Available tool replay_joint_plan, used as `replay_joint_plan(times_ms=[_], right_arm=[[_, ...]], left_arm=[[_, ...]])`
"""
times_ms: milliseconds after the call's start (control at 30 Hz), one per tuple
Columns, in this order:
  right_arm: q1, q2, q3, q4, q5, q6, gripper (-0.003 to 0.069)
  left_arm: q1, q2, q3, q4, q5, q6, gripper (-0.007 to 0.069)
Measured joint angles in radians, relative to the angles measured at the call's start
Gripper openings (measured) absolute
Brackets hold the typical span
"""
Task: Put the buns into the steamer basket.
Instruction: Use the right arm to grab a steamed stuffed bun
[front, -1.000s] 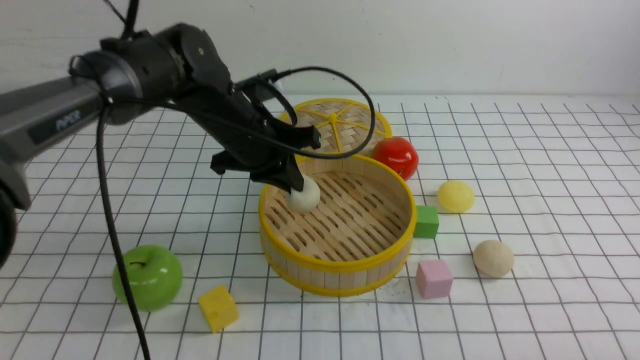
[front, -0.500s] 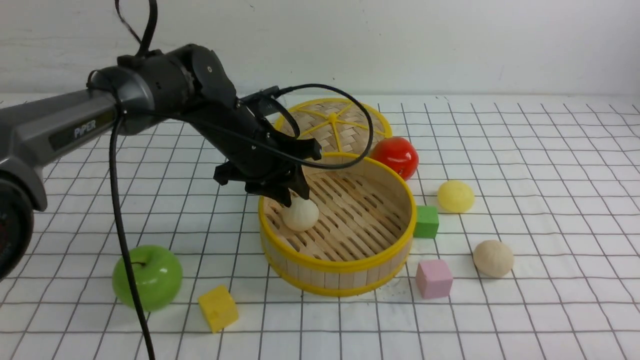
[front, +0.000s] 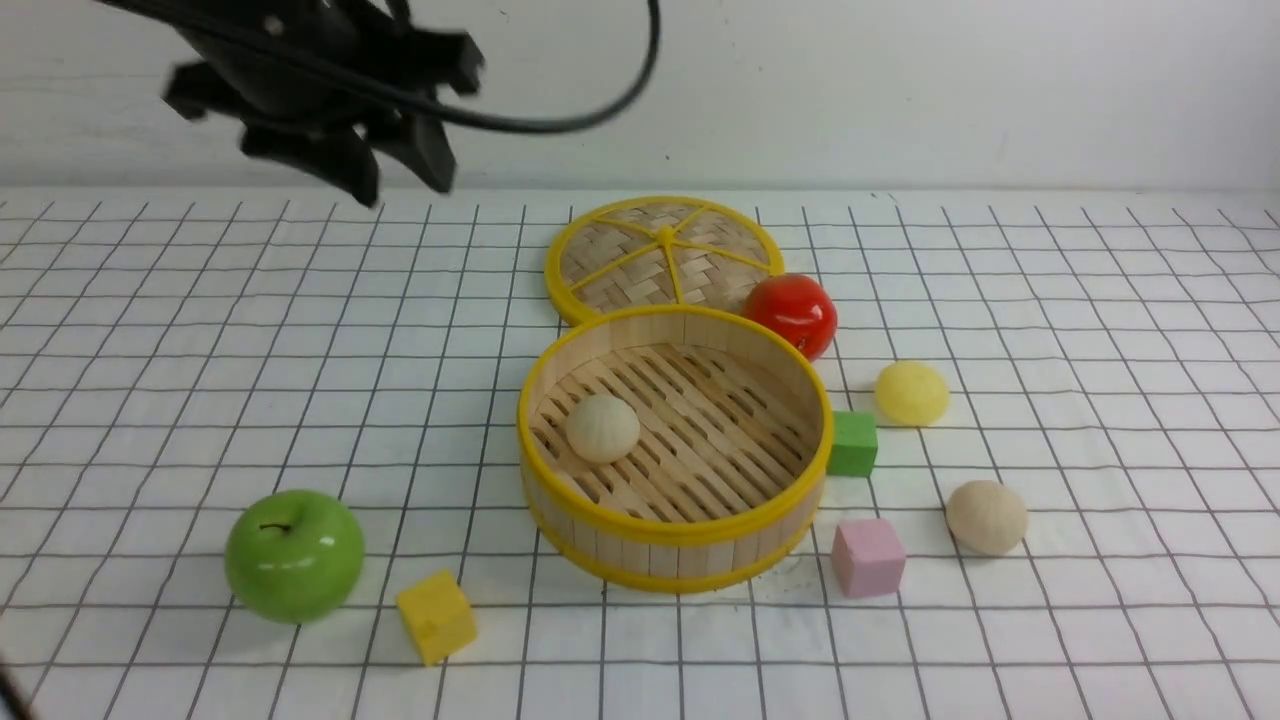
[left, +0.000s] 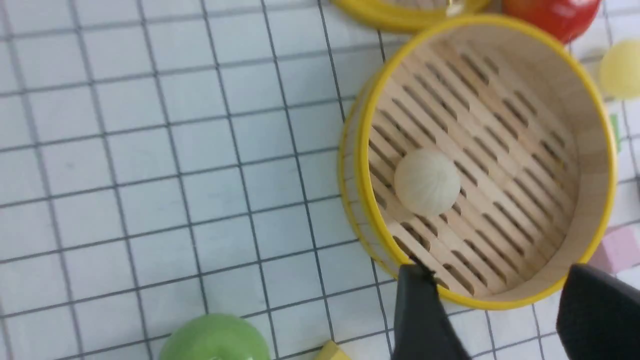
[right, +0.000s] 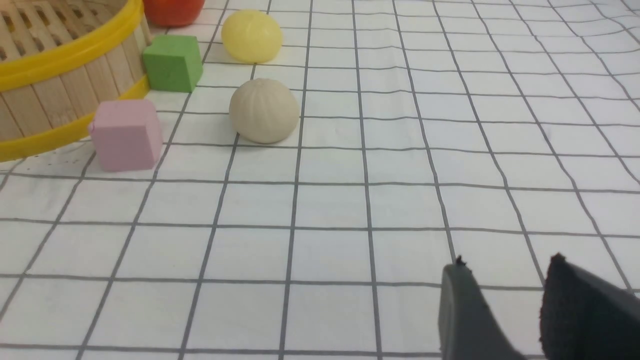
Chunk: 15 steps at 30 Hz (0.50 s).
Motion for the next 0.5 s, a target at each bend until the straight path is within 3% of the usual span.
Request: replay_joint_plan(times_ms=[233, 500], right_arm=[[0.0, 0.0, 0.0, 0.0, 0.0, 0.0, 0.0239], [0.0, 0.0, 0.0, 0.0, -0.001, 0.0, 0.0239]], left_arm=[[0.0, -0.311, 0.128, 0.024, 0.0, -0.028, 0.0266], [0.0, -0.758, 0.552, 0.036, -0.001, -0.034, 0.0173]])
